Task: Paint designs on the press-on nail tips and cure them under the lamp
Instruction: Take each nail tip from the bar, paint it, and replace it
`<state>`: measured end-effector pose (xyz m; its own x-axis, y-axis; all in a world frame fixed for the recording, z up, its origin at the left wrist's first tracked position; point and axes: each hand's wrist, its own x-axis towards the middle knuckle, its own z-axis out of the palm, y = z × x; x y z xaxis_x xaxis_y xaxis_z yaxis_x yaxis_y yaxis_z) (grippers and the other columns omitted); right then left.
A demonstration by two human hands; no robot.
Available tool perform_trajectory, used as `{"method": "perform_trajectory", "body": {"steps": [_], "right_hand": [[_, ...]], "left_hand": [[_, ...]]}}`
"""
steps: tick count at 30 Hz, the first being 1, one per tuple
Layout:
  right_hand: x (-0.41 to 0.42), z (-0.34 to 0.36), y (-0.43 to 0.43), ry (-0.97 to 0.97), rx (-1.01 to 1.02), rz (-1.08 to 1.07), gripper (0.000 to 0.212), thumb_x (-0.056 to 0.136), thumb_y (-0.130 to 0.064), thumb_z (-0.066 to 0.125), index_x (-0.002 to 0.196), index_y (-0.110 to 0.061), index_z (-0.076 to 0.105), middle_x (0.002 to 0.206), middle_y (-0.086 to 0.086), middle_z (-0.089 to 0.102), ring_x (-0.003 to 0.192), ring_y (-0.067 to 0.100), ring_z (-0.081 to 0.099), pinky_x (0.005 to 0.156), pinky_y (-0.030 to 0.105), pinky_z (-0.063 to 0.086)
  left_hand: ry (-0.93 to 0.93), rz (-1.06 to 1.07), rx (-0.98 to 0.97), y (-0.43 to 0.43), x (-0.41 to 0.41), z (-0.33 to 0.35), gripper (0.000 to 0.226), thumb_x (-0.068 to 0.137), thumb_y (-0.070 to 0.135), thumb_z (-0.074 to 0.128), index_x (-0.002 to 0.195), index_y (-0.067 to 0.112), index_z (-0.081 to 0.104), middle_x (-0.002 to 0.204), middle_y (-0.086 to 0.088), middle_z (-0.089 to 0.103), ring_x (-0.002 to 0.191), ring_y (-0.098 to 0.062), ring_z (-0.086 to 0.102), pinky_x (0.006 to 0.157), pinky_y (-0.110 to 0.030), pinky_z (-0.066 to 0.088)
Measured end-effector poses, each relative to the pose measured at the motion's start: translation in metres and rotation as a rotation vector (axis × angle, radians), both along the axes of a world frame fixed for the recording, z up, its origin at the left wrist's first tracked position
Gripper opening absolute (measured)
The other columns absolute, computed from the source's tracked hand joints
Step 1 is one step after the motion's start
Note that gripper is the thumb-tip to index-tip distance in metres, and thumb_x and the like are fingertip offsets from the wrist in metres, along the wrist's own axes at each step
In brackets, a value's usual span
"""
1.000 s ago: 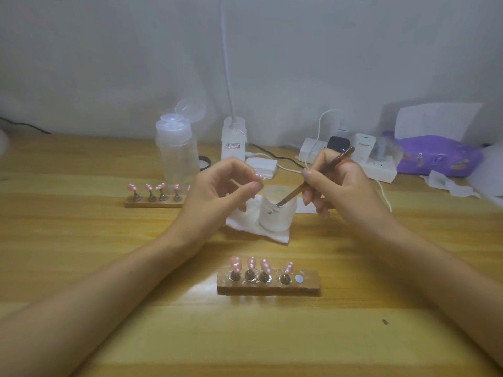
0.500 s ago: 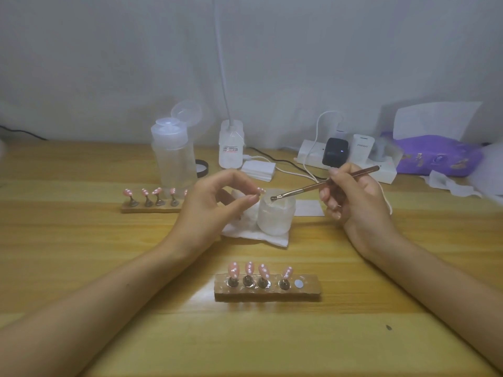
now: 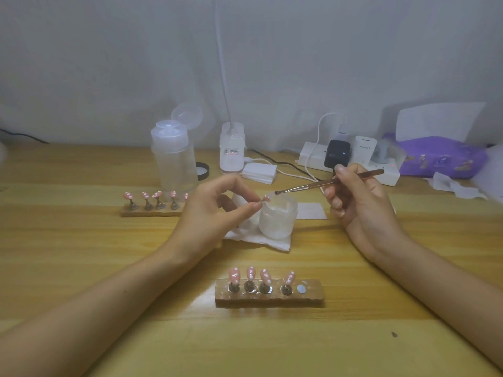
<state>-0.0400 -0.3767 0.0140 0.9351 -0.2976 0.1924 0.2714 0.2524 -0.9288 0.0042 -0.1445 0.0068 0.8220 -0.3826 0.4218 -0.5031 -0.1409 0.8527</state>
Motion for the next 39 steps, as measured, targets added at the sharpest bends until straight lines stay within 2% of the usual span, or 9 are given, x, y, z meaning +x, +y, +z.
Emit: {"method": "perform_trajectory", "body": {"steps": [11, 14, 19, 21, 24, 28, 31, 36, 39], "right_hand": [[-0.0010, 0.0024, 0.0039, -0.028, -0.084, 0.051, 0.024, 0.084, -0.035, 0.064, 0.073, -0.020, 0.047, 0.063, 0.002, 0.065, 0.047, 0.011, 0.049, 0.046, 0.019, 0.040], [-0.0021, 0.0018, 0.0045, -0.043, -0.104, 0.066, 0.024, 0.083, -0.035, 0.064, 0.074, -0.020, 0.048, 0.064, 0.003, 0.066, 0.048, 0.011, 0.050, 0.046, 0.018, 0.040], [-0.0020, 0.0016, 0.0046, -0.037, -0.084, 0.029, 0.023, 0.090, -0.027, 0.060, 0.073, -0.020, 0.047, 0.063, 0.004, 0.065, 0.048, 0.010, 0.050, 0.044, 0.018, 0.039], [-0.0021, 0.0027, 0.0046, -0.050, -0.089, 0.034, 0.023, 0.089, -0.030, 0.061, 0.073, -0.020, 0.048, 0.065, 0.004, 0.066, 0.048, 0.011, 0.051, 0.045, 0.018, 0.039], [-0.0032, 0.0018, 0.0063, -0.053, -0.135, 0.056, 0.022, 0.085, -0.034, 0.063, 0.073, -0.021, 0.050, 0.066, 0.006, 0.067, 0.048, 0.012, 0.051, 0.045, 0.018, 0.039], [-0.0015, 0.0008, 0.0042, -0.033, -0.104, -0.009, 0.026, 0.095, -0.023, 0.058, 0.072, -0.021, 0.048, 0.063, 0.005, 0.066, 0.045, 0.010, 0.048, 0.043, 0.018, 0.037], [-0.0027, 0.0026, 0.0056, -0.051, -0.133, 0.023, 0.024, 0.087, -0.033, 0.062, 0.073, -0.020, 0.047, 0.065, 0.004, 0.067, 0.046, 0.010, 0.049, 0.043, 0.018, 0.038], [-0.0029, 0.0019, 0.0055, -0.037, -0.132, -0.001, 0.023, 0.092, -0.026, 0.060, 0.073, -0.020, 0.049, 0.064, 0.005, 0.066, 0.047, 0.010, 0.048, 0.043, 0.018, 0.037], [-0.0036, 0.0026, 0.0061, -0.056, -0.144, 0.033, 0.022, 0.084, -0.035, 0.063, 0.071, -0.024, 0.051, 0.066, 0.005, 0.067, 0.047, 0.011, 0.049, 0.043, 0.018, 0.038]], "left_hand": [[-0.001, -0.008, 0.017, 0.0008, 0.0020, -0.0019, 0.011, 0.083, 0.012, 0.078, 0.079, 0.015, 0.068, 0.086, 0.003, 0.070, 0.058, -0.007, 0.057, 0.055, -0.021, 0.051], [0.002, -0.019, -0.002, 0.0007, 0.0019, -0.0022, 0.012, 0.083, 0.011, 0.078, 0.078, 0.014, 0.068, 0.084, 0.002, 0.070, 0.054, -0.008, 0.050, 0.050, -0.020, 0.044], [-0.017, -0.049, -0.016, 0.0003, 0.0013, -0.0024, 0.011, 0.086, 0.007, 0.075, 0.080, 0.009, 0.065, 0.056, 0.020, 0.059, 0.041, 0.000, 0.036, 0.043, -0.009, 0.029], [-0.032, -0.051, -0.009, -0.0001, 0.0015, -0.0026, 0.011, 0.087, 0.006, 0.074, 0.081, 0.008, 0.064, 0.050, 0.023, 0.055, 0.039, -0.001, 0.033, 0.043, -0.008, 0.027], [-0.047, -0.058, -0.011, 0.0001, 0.0022, -0.0026, 0.011, 0.088, 0.007, 0.073, 0.082, 0.007, 0.064, 0.049, 0.024, 0.054, 0.039, -0.001, 0.032, 0.044, -0.009, 0.027], [-0.053, -0.058, -0.011, 0.0003, 0.0034, -0.0035, 0.011, 0.088, 0.010, 0.074, 0.081, 0.010, 0.065, 0.050, 0.022, 0.053, 0.041, -0.002, 0.032, 0.045, -0.011, 0.027], [-0.062, -0.059, -0.010, 0.0002, 0.0044, -0.0041, 0.012, 0.087, 0.010, 0.074, 0.080, 0.012, 0.065, 0.052, 0.022, 0.053, 0.042, -0.002, 0.032, 0.045, -0.011, 0.028], [-0.071, -0.054, 0.000, 0.0011, 0.0048, -0.0047, 0.012, 0.088, 0.011, 0.074, 0.080, 0.013, 0.066, 0.051, 0.021, 0.052, 0.043, -0.003, 0.031, 0.045, -0.012, 0.027], [-0.058, -0.053, -0.008, 0.0013, 0.0045, -0.0042, 0.011, 0.087, 0.011, 0.075, 0.080, 0.013, 0.066, 0.055, 0.019, 0.054, 0.045, -0.006, 0.032, 0.045, -0.015, 0.028]]}}
